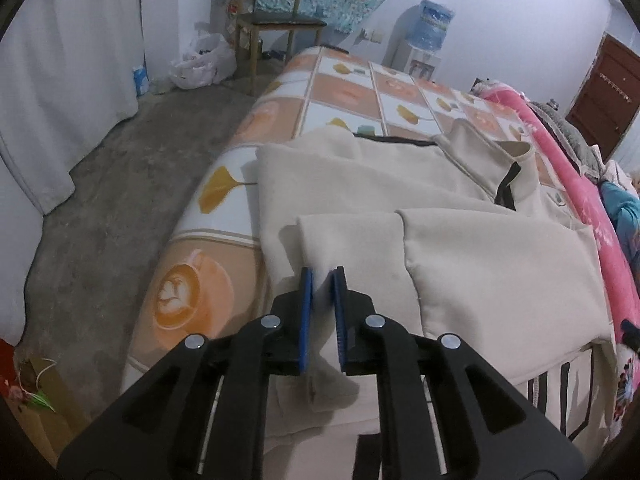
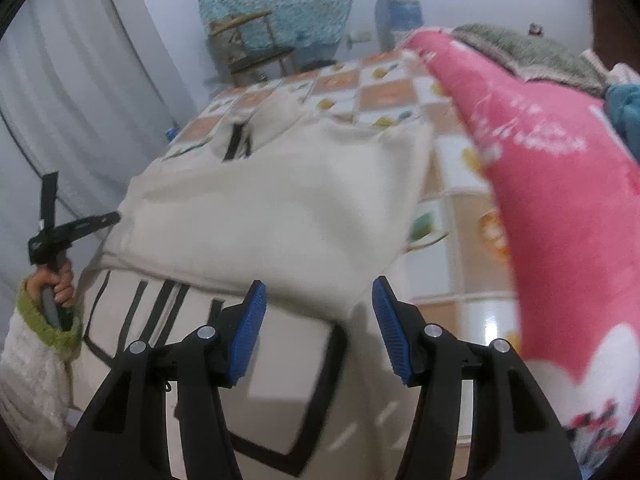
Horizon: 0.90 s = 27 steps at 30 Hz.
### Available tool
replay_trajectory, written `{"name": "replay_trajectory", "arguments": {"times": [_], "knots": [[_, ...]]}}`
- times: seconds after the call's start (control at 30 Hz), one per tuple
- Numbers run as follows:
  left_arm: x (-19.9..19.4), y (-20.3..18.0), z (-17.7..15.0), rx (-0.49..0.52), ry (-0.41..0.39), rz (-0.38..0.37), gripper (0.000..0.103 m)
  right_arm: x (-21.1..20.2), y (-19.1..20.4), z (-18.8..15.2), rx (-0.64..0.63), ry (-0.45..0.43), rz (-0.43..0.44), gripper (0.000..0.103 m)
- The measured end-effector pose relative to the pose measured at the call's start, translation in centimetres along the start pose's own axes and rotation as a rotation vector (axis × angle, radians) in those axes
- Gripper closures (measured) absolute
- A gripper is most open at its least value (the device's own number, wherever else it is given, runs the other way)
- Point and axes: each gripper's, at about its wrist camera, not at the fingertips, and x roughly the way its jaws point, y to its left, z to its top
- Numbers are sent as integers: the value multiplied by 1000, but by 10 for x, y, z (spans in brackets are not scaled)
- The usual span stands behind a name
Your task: Fold large clothes
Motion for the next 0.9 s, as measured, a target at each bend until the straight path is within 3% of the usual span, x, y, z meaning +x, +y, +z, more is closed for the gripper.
{"name": "replay_trajectory", "arguments": {"times": [0.13,0.2,0.33,0.5,0.57,0.63,0.73,0.83,0.9], "knots": [[-26,1,0,23,-91,-6,92,-9,-8,24,5,-32,-30,59],[-36,-3,-1,44,-121,-60,92,-4,-8,37,-2,-36,-22,63],[-26,-15,-11,87,-63,-82,92,30,3,57,-34,8,-14,73],[-4,-6,-28,54,3,-78,92,81,5,64,-82,57,-104,75],[-5,-2,-29,40,-1,-95,92,100,-10,65,-52,90,-174,75],[-8,-1,-30,35,0,-98,92,106,-30,65,32,108,-164,78],[-19,-3,-31,58,-14,-69,88,86,-41,66,132,91,-157,78],[-46,-5,-35,85,-58,-59,77,49,-21,58,73,36,-153,75],[-63,-8,-39,97,-79,-64,72,27,-7,48,37,12,-139,67]]}}
